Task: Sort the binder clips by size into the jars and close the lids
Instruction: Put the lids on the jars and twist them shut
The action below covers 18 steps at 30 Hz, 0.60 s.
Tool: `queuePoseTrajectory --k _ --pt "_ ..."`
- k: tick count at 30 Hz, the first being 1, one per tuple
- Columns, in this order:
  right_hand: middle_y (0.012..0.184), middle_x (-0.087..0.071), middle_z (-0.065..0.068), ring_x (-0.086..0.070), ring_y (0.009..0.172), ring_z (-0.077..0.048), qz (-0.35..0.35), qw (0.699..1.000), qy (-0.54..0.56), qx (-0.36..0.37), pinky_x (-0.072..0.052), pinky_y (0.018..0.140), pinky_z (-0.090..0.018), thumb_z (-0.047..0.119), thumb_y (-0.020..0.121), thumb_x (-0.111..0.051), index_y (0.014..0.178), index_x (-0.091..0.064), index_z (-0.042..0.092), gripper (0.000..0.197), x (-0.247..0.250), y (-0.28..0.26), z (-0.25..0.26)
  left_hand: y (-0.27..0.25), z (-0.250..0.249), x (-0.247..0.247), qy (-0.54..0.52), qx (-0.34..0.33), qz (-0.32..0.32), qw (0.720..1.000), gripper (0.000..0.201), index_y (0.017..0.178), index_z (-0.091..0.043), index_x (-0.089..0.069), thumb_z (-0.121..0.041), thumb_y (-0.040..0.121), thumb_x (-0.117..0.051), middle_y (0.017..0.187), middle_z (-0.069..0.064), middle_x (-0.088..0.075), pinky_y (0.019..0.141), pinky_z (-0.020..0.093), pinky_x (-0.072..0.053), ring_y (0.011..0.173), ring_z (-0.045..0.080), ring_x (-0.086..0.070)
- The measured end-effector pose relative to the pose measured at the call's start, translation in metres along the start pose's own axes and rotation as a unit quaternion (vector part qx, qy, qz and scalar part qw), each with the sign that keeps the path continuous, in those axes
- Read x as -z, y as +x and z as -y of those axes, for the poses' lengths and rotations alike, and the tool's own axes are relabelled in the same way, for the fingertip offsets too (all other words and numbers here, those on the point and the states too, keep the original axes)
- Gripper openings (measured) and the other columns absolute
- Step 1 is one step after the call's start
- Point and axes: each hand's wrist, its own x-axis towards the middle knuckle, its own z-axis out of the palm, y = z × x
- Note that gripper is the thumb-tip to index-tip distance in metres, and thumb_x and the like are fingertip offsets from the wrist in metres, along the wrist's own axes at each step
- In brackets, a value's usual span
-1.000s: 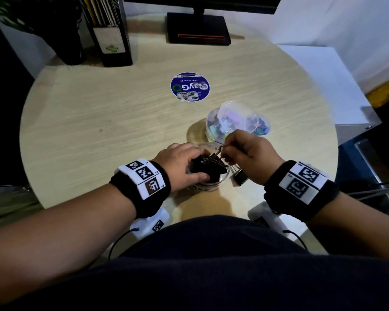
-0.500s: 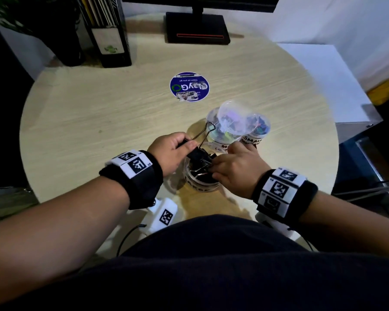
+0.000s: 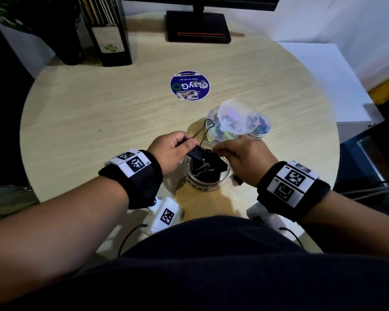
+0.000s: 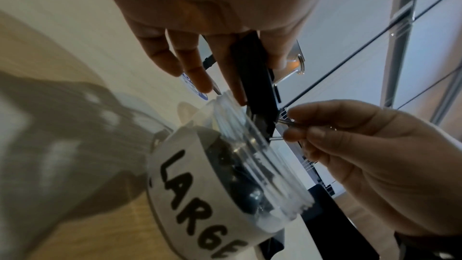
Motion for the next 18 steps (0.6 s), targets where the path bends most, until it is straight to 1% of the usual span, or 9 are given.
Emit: queuePoseTrajectory --k 2,4,7,9,11,13,15,16,18 --pt "0.095 -0.072 -0.007 -0.063 0.09 -0.021 0.01 0.996 0.064 -0.062 -0.044 0.081 -0.019 0.008 0.088 -0.057 0.104 -0.07 0.013 0.022 0.0 -0.002 -0.001 -0.001 -0.001 0.001 -0.018 -0.003 -0.006 1.0 0.013 0.083 -0.017 -0.061 -0.019 0.093 -0.053 0.084 0.01 -0.06 0.072 0.024 -0.038 0.078 0.017 -0.05" --pt "0.093 -0.068 -0.005 -0.058 0.083 -0.013 -0.006 0.989 0.119 -0.09 -0.04 0.072 -0.009 0.001 0.087 -0.054 0.1 -0.069 0.01 0.022 -0.001 -0.002 0.001 -0.002 -0.002 0.002 -0.056 -0.006 -0.018 0.998 0.016 0.078 -0.017 -0.059 -0.022 0.093 -0.055 0.083 0.014 -0.059 0.072 0.027 -0.038 0.076 0.019 -0.049" --pt "0.084 -0.057 -0.005 -0.055 0.064 -0.011 -0.028 0.979 0.174 -0.106 -0.044 0.065 -0.017 -0.01 0.084 -0.048 0.085 -0.067 0.01 0.027 -0.002 0.0 0.001 -0.003 -0.004 0.002 -0.081 -0.006 -0.012 0.997 0.018 0.077 -0.017 -0.058 -0.019 0.094 -0.052 0.077 0.013 -0.055 0.06 0.023 -0.037 0.064 0.015 -0.045" --pt "0.074 -0.058 -0.006 -0.056 0.053 -0.003 -0.014 0.96 0.234 -0.156 -0.046 0.059 -0.011 -0.013 0.084 -0.043 0.075 -0.061 0.017 0.036 -0.002 0.001 0.005 -0.003 -0.005 0.001 -0.07 -0.014 0.007 0.997 0.014 0.082 -0.013 -0.059 -0.014 0.094 -0.051 0.078 0.009 -0.057 0.062 0.017 -0.038 0.064 0.008 -0.047" --pt "0.07 -0.063 -0.006 -0.059 0.05 0.002 0.022 0.931 0.303 -0.202 -0.047 0.057 -0.009 -0.012 0.086 -0.046 0.076 -0.059 0.02 0.036 -0.001 0.002 0.008 -0.004 -0.005 -0.001 -0.055 -0.02 0.01 0.998 0.012 0.083 -0.014 -0.059 -0.013 0.093 -0.052 0.074 0.002 -0.058 0.064 0.013 -0.039 0.062 0.0 -0.048" --pt "0.072 -0.065 -0.005 -0.06 0.05 0.004 0.057 0.91 0.345 -0.223 -0.046 0.051 -0.008 -0.009 0.085 -0.055 0.083 -0.062 0.014 0.024 0.0 0.001 0.01 -0.004 -0.003 -0.002 -0.05 -0.021 -0.004 0.998 0.017 0.078 -0.018 -0.058 -0.013 0.093 -0.053 0.065 -0.008 -0.057 0.061 0.012 -0.038 0.056 -0.003 -0.045" --pt "0.066 -0.065 0.007 -0.057 0.045 0.008 0.094 0.912 0.328 -0.227 -0.04 0.043 -0.005 -0.004 0.082 -0.063 0.094 -0.066 0.008 0.017 0.001 -0.001 0.008 -0.004 -0.002 -0.002 -0.05 -0.013 -0.014 0.999 0.019 0.075 -0.022 -0.057 -0.015 0.093 -0.054 0.066 -0.003 -0.058 0.062 0.021 -0.038 0.063 0.009 -0.047" --pt "0.058 -0.063 0.016 -0.055 0.041 0.009 0.113 0.924 0.294 -0.218 -0.037 0.04 -0.004 -0.002 0.081 -0.065 0.096 -0.068 0.007 0.018 0.0 -0.001 0.007 -0.004 -0.002 -0.001 -0.045 -0.009 -0.014 0.999 0.019 0.075 -0.023 -0.058 -0.017 0.093 -0.054 0.07 0.005 -0.058 0.061 0.023 -0.037 0.065 0.015 -0.045" --pt "0.043 -0.055 0.023 -0.052 0.04 0.012 0.143 0.952 0.2 -0.181 -0.036 0.04 -0.004 0.002 0.08 -0.066 0.098 -0.071 0.008 0.019 0.0 0.0 0.005 -0.007 -0.004 0.001 -0.031 -0.008 -0.007 0.999 0.019 0.074 -0.024 -0.059 -0.019 0.092 -0.055 0.075 0.016 -0.058 0.054 0.022 -0.036 0.062 0.019 -0.043"
